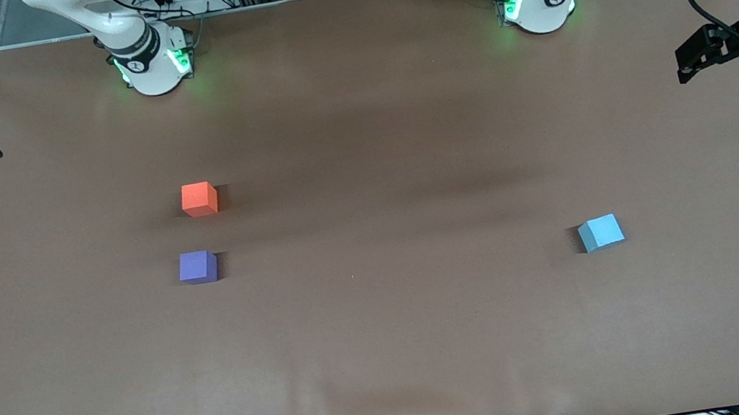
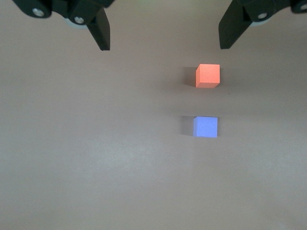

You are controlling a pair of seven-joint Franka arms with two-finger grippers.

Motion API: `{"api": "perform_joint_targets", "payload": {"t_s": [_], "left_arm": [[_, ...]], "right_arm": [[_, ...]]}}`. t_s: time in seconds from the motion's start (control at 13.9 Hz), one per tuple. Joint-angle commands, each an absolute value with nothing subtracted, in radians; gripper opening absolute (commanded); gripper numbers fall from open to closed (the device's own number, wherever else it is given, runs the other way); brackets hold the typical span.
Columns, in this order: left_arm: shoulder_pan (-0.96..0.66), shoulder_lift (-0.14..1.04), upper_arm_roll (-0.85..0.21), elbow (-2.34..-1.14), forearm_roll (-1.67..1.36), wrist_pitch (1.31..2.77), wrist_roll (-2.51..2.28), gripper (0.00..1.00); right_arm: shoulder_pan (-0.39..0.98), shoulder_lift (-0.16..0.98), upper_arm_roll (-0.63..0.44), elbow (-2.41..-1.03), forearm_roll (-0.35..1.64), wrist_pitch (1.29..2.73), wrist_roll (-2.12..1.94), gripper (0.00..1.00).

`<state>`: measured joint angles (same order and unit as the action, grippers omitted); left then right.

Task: Place blue block between orange and purple blocks
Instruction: 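Reach the left gripper down to the light-blue cube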

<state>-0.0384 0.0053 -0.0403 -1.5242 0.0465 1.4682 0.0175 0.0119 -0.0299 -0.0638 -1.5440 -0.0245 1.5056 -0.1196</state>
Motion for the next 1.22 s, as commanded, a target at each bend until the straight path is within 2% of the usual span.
{"api": "perform_joint_targets", "payload": {"t_s": [0.0, 0.14, 0.43, 0.57, 1.15], "left_arm": [[-0.035, 0.017, -0.035, -1.497, 0.035, 1.439, 0.09, 1.0], [-0.04, 0.028, -0.035, -1.497, 0.044, 1.439, 0.089, 1.0], [-0.051, 0.127, -0.035, -1.496, 0.043, 1.469, 0.083, 1.0], [-0.046, 0.181, -0.035, -1.497, 0.046, 1.561, 0.083, 1.0], [-0.067, 0.518, -0.037, -1.497, 0.046, 1.94, -0.003, 1.0]], "right_arm": [[0.005, -0.02, -0.06, -1.52, -0.021, 1.482, -0.101, 1.0], [-0.011, -0.02, -0.063, -1.52, 0.017, 1.479, -0.1, 1.0], [-0.017, -0.02, -0.063, -1.52, 0.023, 1.473, -0.101, 1.0], [-0.017, -0.02, -0.063, -1.52, 0.023, 1.473, -0.101, 1.0], [-0.018, -0.02, -0.063, -1.52, 0.023, 1.466, -0.101, 1.0]]}}
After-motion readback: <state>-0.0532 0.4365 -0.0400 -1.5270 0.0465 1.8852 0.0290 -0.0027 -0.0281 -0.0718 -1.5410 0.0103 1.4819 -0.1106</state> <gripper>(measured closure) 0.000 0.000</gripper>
